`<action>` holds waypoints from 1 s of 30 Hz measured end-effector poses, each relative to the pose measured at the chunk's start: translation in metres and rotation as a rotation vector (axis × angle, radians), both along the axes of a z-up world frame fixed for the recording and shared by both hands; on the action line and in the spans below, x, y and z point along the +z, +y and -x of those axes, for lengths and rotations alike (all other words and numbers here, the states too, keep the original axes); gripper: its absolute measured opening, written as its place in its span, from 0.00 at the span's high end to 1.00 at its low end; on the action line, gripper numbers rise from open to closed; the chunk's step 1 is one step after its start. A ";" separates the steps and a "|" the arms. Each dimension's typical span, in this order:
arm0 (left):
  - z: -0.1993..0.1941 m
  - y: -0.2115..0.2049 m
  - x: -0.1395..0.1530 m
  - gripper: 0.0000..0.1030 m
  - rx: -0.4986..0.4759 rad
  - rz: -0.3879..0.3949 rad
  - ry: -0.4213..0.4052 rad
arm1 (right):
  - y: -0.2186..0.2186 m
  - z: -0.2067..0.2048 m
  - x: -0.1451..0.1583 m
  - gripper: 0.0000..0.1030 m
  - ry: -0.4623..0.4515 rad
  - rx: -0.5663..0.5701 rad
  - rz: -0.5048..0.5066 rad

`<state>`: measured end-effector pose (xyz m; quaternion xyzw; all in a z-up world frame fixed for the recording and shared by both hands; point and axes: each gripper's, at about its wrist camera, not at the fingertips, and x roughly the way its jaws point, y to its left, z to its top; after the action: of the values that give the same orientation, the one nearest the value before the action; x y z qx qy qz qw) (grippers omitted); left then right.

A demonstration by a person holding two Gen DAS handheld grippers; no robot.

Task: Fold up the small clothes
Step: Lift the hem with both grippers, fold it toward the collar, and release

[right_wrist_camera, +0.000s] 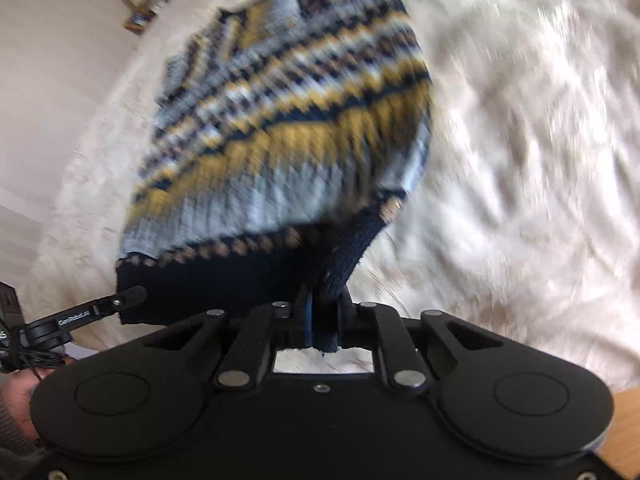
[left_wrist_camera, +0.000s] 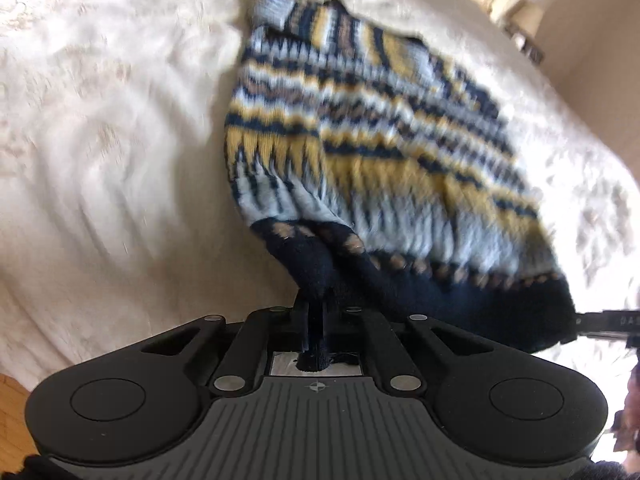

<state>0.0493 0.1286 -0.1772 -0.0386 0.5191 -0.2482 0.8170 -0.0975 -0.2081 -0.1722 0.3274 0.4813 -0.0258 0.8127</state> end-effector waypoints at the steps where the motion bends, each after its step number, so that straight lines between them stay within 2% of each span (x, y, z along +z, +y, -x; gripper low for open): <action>1: -0.002 0.001 0.009 0.95 0.010 0.018 -0.011 | -0.002 -0.002 0.009 0.82 -0.025 -0.002 -0.003; 8: -0.035 -0.009 0.059 0.95 0.056 0.089 -0.077 | -0.031 -0.033 0.056 0.82 -0.166 -0.056 -0.009; 13: -0.075 -0.025 0.076 0.95 0.092 0.109 -0.115 | -0.054 -0.084 0.063 0.82 -0.215 -0.077 -0.015; 18: -0.125 -0.046 0.070 0.95 0.124 0.106 -0.104 | -0.081 -0.141 0.049 0.82 -0.197 -0.077 -0.025; 23: -0.171 -0.071 0.047 0.93 0.121 0.022 -0.060 | -0.101 -0.190 0.022 0.81 -0.120 -0.033 0.002; 24: -0.175 -0.074 0.044 0.92 0.116 0.000 -0.061 | -0.103 -0.198 0.017 0.77 -0.104 -0.021 0.006; 26: -0.183 -0.081 0.039 0.80 0.100 -0.046 -0.065 | -0.106 -0.207 0.009 0.71 -0.077 -0.005 0.023; 27: -0.185 -0.083 0.038 0.76 0.090 -0.069 -0.072 | -0.107 -0.209 0.008 0.60 -0.072 -0.001 0.037; 28: -0.185 -0.084 0.038 0.70 0.076 -0.084 -0.083 | -0.108 -0.208 0.009 0.45 -0.081 -0.003 0.049; 29: -0.184 -0.085 0.038 0.69 0.062 -0.091 -0.095 | -0.109 -0.207 0.010 0.37 -0.098 -0.012 0.066; 30: -0.183 -0.084 0.040 0.68 0.049 -0.096 -0.105 | -0.110 -0.203 0.012 0.25 -0.118 -0.023 0.083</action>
<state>0.2321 0.0442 -0.1376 0.0011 0.4857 -0.2043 0.8499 0.1053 -0.3182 -0.1604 0.3000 0.4273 -0.0355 0.8521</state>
